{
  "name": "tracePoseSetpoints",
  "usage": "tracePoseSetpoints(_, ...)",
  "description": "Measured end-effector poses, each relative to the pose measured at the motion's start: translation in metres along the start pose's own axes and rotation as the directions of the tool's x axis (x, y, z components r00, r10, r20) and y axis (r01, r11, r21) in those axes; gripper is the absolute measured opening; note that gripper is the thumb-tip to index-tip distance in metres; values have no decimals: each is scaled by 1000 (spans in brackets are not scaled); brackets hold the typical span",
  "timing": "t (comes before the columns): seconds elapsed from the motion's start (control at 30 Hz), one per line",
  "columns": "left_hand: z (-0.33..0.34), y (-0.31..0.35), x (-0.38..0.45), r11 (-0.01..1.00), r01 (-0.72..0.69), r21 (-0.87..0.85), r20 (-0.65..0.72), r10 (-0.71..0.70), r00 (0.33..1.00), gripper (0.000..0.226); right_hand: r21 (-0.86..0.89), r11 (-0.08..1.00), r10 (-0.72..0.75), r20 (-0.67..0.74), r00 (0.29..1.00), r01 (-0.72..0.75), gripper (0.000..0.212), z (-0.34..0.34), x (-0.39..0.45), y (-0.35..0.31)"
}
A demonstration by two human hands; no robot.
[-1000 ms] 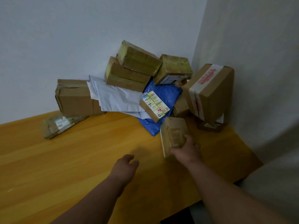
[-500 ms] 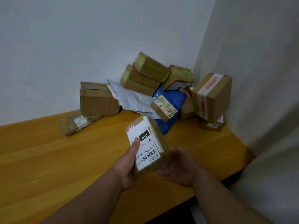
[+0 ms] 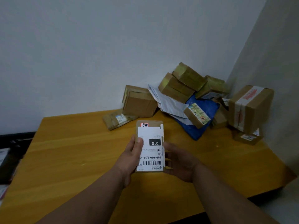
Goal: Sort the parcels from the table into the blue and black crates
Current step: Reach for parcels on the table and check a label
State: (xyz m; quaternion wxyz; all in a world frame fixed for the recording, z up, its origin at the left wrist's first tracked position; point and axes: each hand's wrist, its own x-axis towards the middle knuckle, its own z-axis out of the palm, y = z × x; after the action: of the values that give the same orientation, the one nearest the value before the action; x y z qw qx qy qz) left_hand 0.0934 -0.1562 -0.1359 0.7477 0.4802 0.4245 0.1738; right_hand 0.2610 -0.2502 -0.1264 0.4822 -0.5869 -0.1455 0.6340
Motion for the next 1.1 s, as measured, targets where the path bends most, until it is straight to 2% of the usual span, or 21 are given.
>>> tracePoseSetpoints(0.1, -4, 5, -7, 999, -41, 4, -29, 41, 999, 81, -84, 996, -9, 35, 999, 12, 63, 10, 5, -4)
tracePoseSetpoints(0.23, -6, 11, -12, 996, -70, 58, -49, 72, 996, 82, -106, 993, -45, 78, 996, 53, 59, 9, 12, -11)
tracePoseSetpoints(0.3, -7, 14, -14, 991, -65, 115, -37, 70, 997, 80, -77, 994, -73, 38, 997, 76, 62, 4, 14, -15)
tracePoseSetpoints(0.43, -7, 26, -18, 956, 12, 292, 28, -21, 999, 80, -78, 994, -85, -58, 995, 81, 68, -12, 15, -28)
tracePoseSetpoints(0.57, -9, 33, -18, 932, 84, 353, 42, -105, 994, 73, -193, 981, 34, 43, 999, -25, 69, -24, 11, -27)
tracePoseSetpoints(0.6, -9, 33, -19, 936, 96, 339, 5, -104, 995, 73, -179, 983, 38, 54, 998, -28, 65, -24, 12, -24)
tracePoseSetpoints(0.67, -13, 28, -19, 957, 104, 269, -169, -59, 984, 75, -88, 996, 29, 26, 999, -26, 59, -21, 16, -15)
tracePoseSetpoints(0.73, -23, 20, -22, 986, 97, 136, -356, -43, 934, 84, 1, 1000, 31, -12, 999, -31, 60, -12, 23, -7)
tracePoseSetpoints(0.77, -30, 15, -25, 993, 98, 71, -407, -60, 911, 91, 41, 999, 31, -22, 999, -30, 60, -5, 26, -4)
tracePoseSetpoints(0.87, -56, 2, -41, 987, 135, -84, -404, -158, 901, 93, 54, 998, 41, 38, 998, -43, 62, 25, 32, 0)
tracePoseSetpoints(0.97, -87, -2, -58, 971, 113, -211, -337, -181, 924, 69, -154, 985, 113, 198, 974, -83, 73, 70, 36, 1)
tracePoseSetpoints(1.03, -117, -1, -68, 952, 48, -301, -369, -163, 915, 56, -260, 961, 168, 270, 948, -96, 82, 102, 41, 5)
tracePoseSetpoints(1.1, -152, 0, -79, 937, -19, -350, -404, -132, 905, 50, -331, 939, 200, 299, 933, -95, 81, 138, 46, 12)
